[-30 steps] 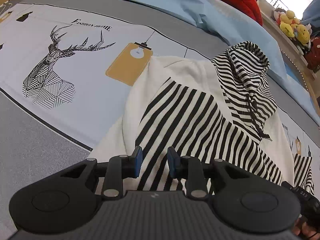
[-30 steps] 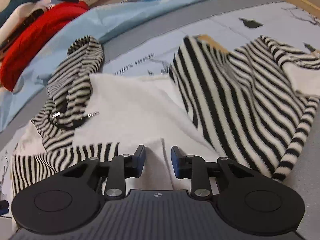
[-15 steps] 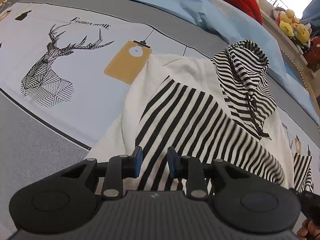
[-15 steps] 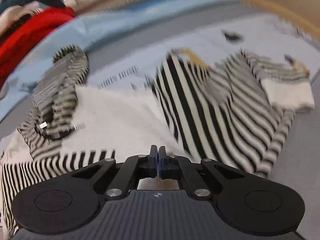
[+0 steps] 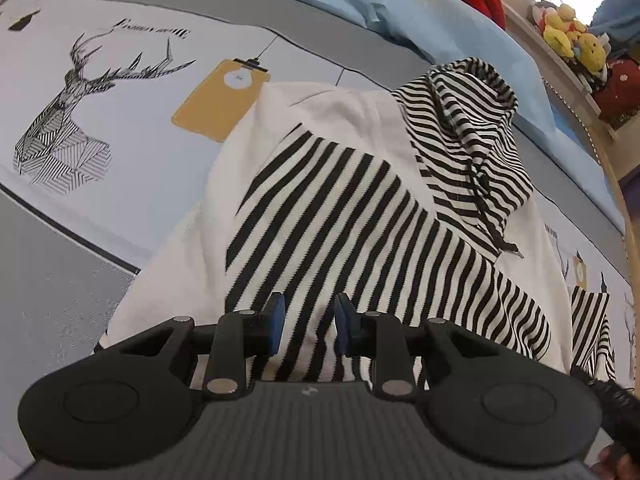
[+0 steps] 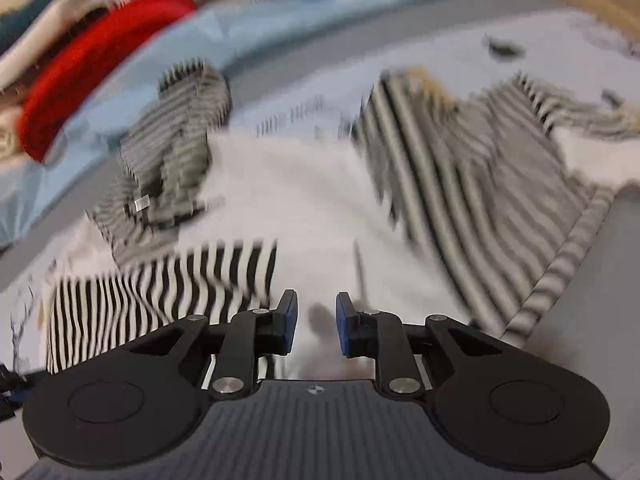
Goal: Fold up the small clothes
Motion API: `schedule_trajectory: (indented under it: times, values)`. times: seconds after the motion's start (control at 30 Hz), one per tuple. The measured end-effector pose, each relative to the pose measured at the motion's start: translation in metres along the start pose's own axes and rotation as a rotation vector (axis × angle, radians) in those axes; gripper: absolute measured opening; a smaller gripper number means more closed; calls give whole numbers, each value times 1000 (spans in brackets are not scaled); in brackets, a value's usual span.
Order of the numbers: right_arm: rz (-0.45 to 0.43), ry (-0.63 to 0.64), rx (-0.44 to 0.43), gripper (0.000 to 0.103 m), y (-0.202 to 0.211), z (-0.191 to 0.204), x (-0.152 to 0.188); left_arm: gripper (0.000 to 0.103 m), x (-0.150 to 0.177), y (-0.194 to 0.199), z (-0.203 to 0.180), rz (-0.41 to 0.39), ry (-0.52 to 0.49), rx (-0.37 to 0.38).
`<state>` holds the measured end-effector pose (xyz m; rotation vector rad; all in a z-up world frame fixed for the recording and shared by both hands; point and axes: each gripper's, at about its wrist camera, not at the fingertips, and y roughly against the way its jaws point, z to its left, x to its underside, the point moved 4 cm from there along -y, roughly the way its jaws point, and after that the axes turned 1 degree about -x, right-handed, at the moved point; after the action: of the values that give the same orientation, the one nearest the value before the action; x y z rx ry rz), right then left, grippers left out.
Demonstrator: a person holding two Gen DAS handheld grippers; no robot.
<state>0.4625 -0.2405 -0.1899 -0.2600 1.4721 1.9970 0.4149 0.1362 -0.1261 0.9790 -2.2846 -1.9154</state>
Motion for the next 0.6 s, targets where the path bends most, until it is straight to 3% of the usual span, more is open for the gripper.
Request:
schedule_trajectory:
  times: [0.13, 0.33, 0.43, 0.5, 0.57, 0.6]
  values:
    - [-58, -95, 17, 22, 12, -37, -17, 29, 3, 1, -6, -1, -11, 6]
    - [-246, -262, 187, 21, 42, -138, -50, 29, 3, 2, -12, -7, -26, 8]
    - [-298, -368, 249, 22, 56, -191, -58, 29, 2, 2, -12, -11, -25, 4]
    - [-300, -427, 252, 24, 55, -214, -59, 29, 1, 2, -12, -10, -23, 2]
    - [-260, -472, 226, 39, 50, -232, -59, 29, 2, 1, -14, -9, -24, 2]
    - [-250, -486, 218, 40, 49, -238, -57, 29, 2, 1, -14, -9, -26, 2]
